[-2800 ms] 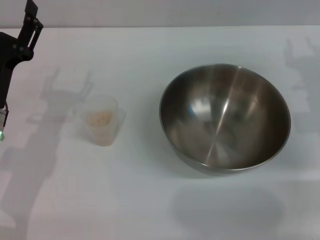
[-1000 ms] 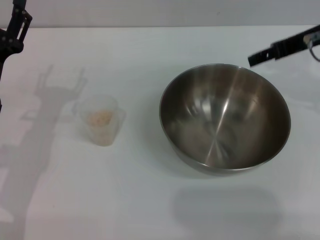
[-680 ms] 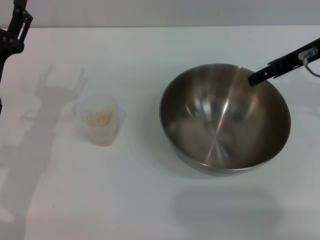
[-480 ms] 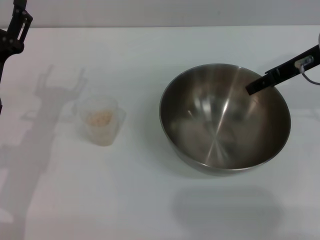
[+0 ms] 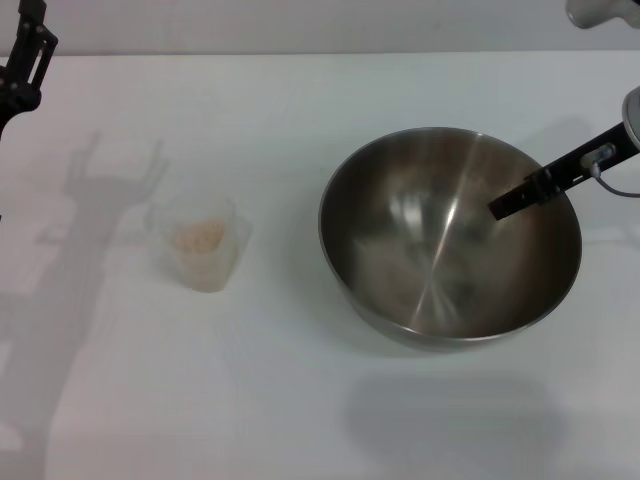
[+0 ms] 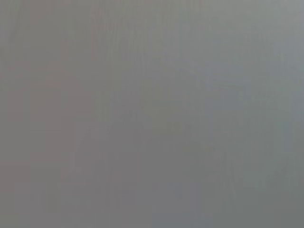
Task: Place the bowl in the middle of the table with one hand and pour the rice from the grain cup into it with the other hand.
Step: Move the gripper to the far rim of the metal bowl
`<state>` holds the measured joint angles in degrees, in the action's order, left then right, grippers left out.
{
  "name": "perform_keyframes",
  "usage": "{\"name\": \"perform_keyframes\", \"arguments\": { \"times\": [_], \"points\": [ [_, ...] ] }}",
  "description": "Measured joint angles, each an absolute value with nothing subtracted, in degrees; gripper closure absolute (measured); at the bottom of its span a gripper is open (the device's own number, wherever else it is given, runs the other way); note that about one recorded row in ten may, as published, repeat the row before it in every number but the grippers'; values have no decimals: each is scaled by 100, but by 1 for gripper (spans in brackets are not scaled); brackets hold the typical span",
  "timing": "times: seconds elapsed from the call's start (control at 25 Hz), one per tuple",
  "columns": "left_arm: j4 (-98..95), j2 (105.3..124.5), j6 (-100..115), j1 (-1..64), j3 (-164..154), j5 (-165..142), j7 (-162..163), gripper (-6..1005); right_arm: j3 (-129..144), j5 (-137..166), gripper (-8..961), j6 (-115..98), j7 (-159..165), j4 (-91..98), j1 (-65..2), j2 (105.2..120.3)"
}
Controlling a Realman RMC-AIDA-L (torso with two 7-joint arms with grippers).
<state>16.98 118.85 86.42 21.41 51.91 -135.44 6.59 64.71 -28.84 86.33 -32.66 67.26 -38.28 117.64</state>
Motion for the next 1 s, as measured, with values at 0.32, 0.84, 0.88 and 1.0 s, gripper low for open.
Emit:
{"name": "perform_keyframes", "arguments": {
  "times": [0.32, 0.84, 0.88, 1.0],
  "points": [
    [1696, 11883, 8686, 2095, 5194, -13543, 665, 166, 6409, -2882, 300, 8588, -3282, 6570, -3814, 11767],
    [1721, 11882, 8713, 2083, 5194, -13544, 669, 166, 6405, -2913, 785, 8581, -3284, 6549, -3796, 11760],
    [1726, 11883, 8716, 2082, 5194, -13544, 669, 166, 6404, -2921, 802, 8582, -3283, 6549, -3796, 11760],
    [1730, 11883, 8756, 2083, 5194, -13544, 669, 166, 6369, -2937, 852, 8583, -3274, 6592, -3785, 11763]
  ]
}}
